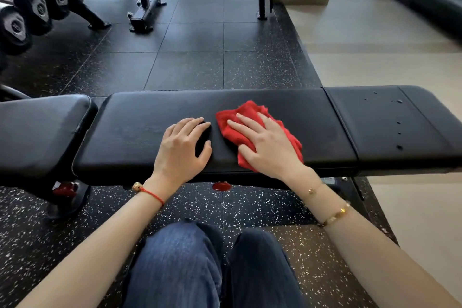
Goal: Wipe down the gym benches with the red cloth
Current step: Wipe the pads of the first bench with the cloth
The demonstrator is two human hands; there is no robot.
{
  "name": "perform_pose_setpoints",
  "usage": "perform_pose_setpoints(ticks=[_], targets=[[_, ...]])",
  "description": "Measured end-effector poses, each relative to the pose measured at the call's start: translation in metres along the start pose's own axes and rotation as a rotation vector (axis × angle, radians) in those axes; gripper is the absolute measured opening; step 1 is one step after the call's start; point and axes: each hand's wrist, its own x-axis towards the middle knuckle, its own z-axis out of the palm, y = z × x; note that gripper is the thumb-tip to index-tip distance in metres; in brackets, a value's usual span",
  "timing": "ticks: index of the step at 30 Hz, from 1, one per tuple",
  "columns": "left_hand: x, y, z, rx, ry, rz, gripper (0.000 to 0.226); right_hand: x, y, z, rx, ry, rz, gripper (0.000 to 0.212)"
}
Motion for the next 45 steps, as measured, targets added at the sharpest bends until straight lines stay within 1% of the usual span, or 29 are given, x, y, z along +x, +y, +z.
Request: perform_pose_setpoints(ticks=[2, 3, 6, 8, 9, 11, 14, 16, 18, 21, 23, 26, 28, 30, 34, 37, 38, 40, 41, 43, 45], targets=[[0.0, 0.0, 0.0, -0.006, -0.004, -0.002, 0.049, -0.011, 0.018, -0.006, -0.006, 0.017, -0.012, 0.058], [0.0, 0.0, -0.001, -0.007, -0.006, -0.003, 0.048, -0.012, 0.031, -0.009, -0.014, 0.04, 0.013, 0.057], [0.001, 0.0, -0.002, -0.008, -0.006, -0.005, 0.047, -0.002, 0.07, -0.021, -0.051, 0.086, 0.195, 0.054], [0.002, 0.001, -0.004, -0.012, -0.01, -0.015, 0.045, 0.011, 0.078, -0.025, -0.068, 0.076, 0.302, 0.053], [0.002, 0.002, -0.004, -0.013, -0.016, -0.018, 0.045, 0.017, 0.076, -0.025, -0.067, 0.064, 0.322, 0.053], [0.002, 0.004, -0.006, -0.017, -0.021, -0.022, 0.044, 0.021, 0.062, -0.021, -0.053, 0.046, 0.288, 0.053], [-0.001, 0.005, -0.007, -0.017, -0.007, -0.029, 0.043, 0.008, 0.04, -0.011, -0.023, 0.03, 0.131, 0.054], [-0.002, 0.006, -0.007, -0.02, 0.003, -0.039, 0.043, -0.006, 0.036, -0.008, -0.024, 0.022, 0.044, 0.056], [-0.001, 0.009, -0.007, -0.022, -0.003, -0.038, 0.043, -0.019, 0.044, -0.011, -0.03, 0.012, 0.004, 0.057], [-0.002, 0.012, -0.009, -0.003, -0.022, -0.022, 0.041, -0.036, 0.065, -0.017, -0.031, 0.057, 0.039, 0.055], [-0.004, 0.013, -0.01, 0.019, -0.039, -0.013, 0.038, -0.039, 0.078, -0.021, -0.024, 0.081, 0.109, 0.053], [-0.002, 0.02, -0.012, 0.018, -0.058, -0.054, 0.039, -0.029, 0.08, -0.025, 0.003, 0.093, 0.222, 0.051], [0.001, 0.033, -0.012, -0.023, -0.029, -0.054, 0.037, -0.021, 0.075, -0.026, 0.029, 0.12, 0.259, 0.048], [0.007, 0.053, -0.01, -0.075, 0.022, -0.012, 0.036, -0.021, 0.069, -0.027, 0.047, 0.143, 0.257, 0.045], [0.028, 0.097, -0.005, -0.176, 0.088, 0.06, 0.033, -0.049, 0.064, -0.032, 0.106, 0.159, 0.244, 0.04], [0.046, 0.124, 0.007, -0.2, 0.05, 0.124, 0.033, -0.071, 0.08, -0.051, 0.225, 0.293, 0.309, 0.039], [0.05, 0.133, 0.013, -0.205, 0.025, 0.138, 0.033, -0.078, 0.089, -0.059, 0.216, 0.353, 0.332, 0.039], [0.056, 0.151, 0.025, -0.214, -0.028, 0.165, 0.034, -0.091, 0.107, -0.071, 0.086, 0.452, 0.383, 0.038], [0.058, 0.159, 0.031, -0.215, -0.051, 0.179, 0.035, -0.098, 0.115, -0.074, 0.01, 0.469, 0.406, 0.039], [0.061, 0.175, 0.043, -0.212, -0.093, 0.208, 0.038, -0.106, 0.127, -0.072, -0.067, 0.415, 0.44, 0.042], [0.063, 0.187, 0.053, -0.206, -0.125, 0.219, 0.041, -0.109, 0.134, -0.061, -0.058, 0.288, 0.458, 0.046]])
